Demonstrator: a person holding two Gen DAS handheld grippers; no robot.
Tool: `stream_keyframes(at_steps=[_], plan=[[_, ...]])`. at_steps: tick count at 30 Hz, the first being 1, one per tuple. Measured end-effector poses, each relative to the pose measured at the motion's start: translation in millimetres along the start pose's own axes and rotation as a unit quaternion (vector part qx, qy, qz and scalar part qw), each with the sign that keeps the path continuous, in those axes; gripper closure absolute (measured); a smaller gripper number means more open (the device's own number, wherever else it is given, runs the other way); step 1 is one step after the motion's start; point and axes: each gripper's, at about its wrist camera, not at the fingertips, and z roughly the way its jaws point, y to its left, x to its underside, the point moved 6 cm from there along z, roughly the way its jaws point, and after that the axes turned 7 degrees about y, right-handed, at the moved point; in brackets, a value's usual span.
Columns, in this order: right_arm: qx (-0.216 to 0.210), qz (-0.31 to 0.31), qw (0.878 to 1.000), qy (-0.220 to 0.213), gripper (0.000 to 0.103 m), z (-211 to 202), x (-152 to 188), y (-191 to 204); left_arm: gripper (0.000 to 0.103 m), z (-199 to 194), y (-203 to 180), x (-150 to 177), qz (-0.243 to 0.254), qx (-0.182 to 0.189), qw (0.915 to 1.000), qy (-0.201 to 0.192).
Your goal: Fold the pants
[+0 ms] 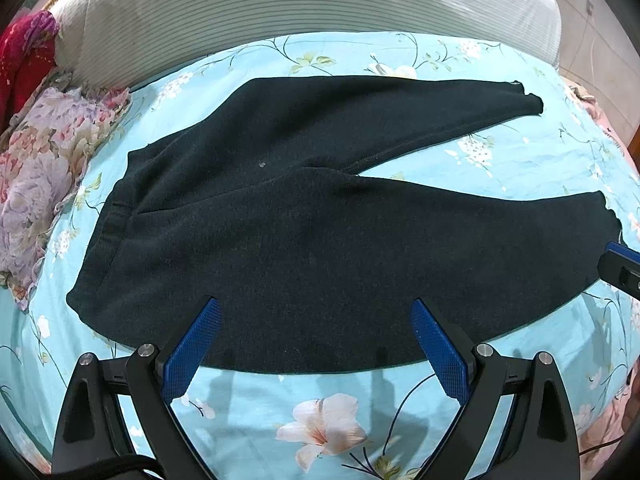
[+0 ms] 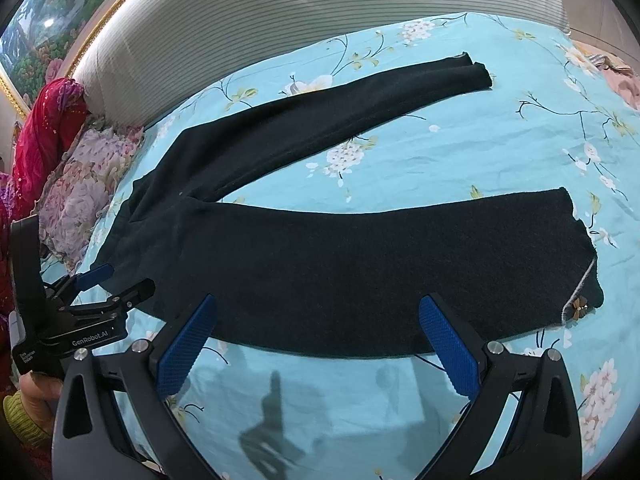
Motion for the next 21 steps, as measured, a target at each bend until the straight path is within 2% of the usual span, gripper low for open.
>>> stream_keyframes(at_steps=[12,21], plan=[[-0.003,-0.003,1.0,0.008,0.002,2.9,-3.3,5.0,0.007,8.1,-2.8,-1.2,0.002,0.008,0.9999,0.009],[-0.008,0.003,1.0,0.019,0.002,6.0,-9.2,-5.5,0.007,20.5,-13.1,-5.0,0.014,0.021,0.9993,0.027]])
